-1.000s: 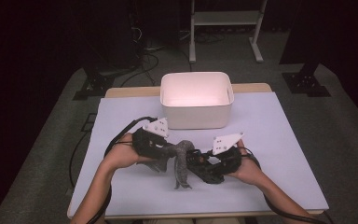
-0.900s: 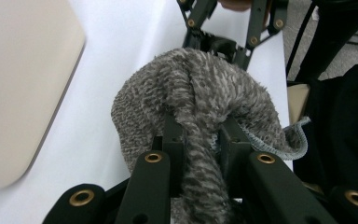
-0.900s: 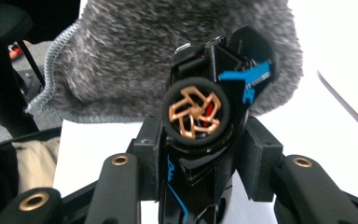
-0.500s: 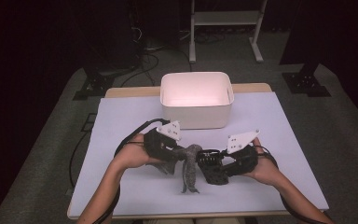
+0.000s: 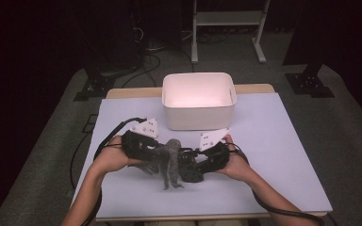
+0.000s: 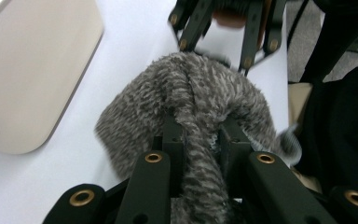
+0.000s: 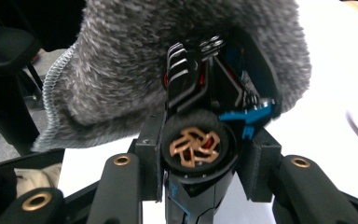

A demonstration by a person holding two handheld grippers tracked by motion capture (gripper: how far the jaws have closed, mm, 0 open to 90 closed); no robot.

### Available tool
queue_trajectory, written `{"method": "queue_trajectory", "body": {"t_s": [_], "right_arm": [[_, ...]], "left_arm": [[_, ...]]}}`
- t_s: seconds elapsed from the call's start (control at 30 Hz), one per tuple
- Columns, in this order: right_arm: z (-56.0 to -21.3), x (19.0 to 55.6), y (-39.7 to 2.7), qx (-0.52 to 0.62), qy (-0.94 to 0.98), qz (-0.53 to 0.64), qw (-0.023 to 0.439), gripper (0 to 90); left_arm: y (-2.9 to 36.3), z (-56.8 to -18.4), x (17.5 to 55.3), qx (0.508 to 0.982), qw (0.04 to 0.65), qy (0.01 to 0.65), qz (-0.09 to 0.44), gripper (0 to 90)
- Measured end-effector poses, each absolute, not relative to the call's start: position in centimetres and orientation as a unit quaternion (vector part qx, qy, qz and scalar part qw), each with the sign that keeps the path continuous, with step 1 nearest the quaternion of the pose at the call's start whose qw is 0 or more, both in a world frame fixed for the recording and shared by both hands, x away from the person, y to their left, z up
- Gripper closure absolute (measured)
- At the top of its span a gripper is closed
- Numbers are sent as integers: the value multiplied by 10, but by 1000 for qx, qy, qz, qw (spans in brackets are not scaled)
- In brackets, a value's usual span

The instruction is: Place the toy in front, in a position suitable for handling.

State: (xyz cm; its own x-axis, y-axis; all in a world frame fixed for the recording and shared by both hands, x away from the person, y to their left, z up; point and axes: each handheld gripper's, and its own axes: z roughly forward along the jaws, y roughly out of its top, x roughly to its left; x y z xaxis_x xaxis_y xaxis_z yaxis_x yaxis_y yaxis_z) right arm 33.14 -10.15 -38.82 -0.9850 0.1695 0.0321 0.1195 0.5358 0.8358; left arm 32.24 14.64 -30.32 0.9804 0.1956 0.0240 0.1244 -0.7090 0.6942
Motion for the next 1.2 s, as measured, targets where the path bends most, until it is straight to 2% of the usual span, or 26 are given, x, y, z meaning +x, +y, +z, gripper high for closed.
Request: {"method": "queue_trajectory", "body": {"t_s": [0.2, 0.53, 0.87, 1.2], "right_arm": [[-388, 327, -89, 68, 880, 469, 35, 568], [-388, 325, -116, 84, 871, 483, 35, 568], [-390, 320, -146, 106, 865, 489, 34, 566], [-388, 319, -138, 101, 869, 483, 37, 569]], "left_arm": [[117, -305, 320, 935, 348, 54, 42, 765], [65, -295, 321, 947, 319, 8, 46, 765], [82, -305, 324, 947, 319, 27, 43, 765], [93, -305, 321, 946, 320, 34, 44, 765]]}}
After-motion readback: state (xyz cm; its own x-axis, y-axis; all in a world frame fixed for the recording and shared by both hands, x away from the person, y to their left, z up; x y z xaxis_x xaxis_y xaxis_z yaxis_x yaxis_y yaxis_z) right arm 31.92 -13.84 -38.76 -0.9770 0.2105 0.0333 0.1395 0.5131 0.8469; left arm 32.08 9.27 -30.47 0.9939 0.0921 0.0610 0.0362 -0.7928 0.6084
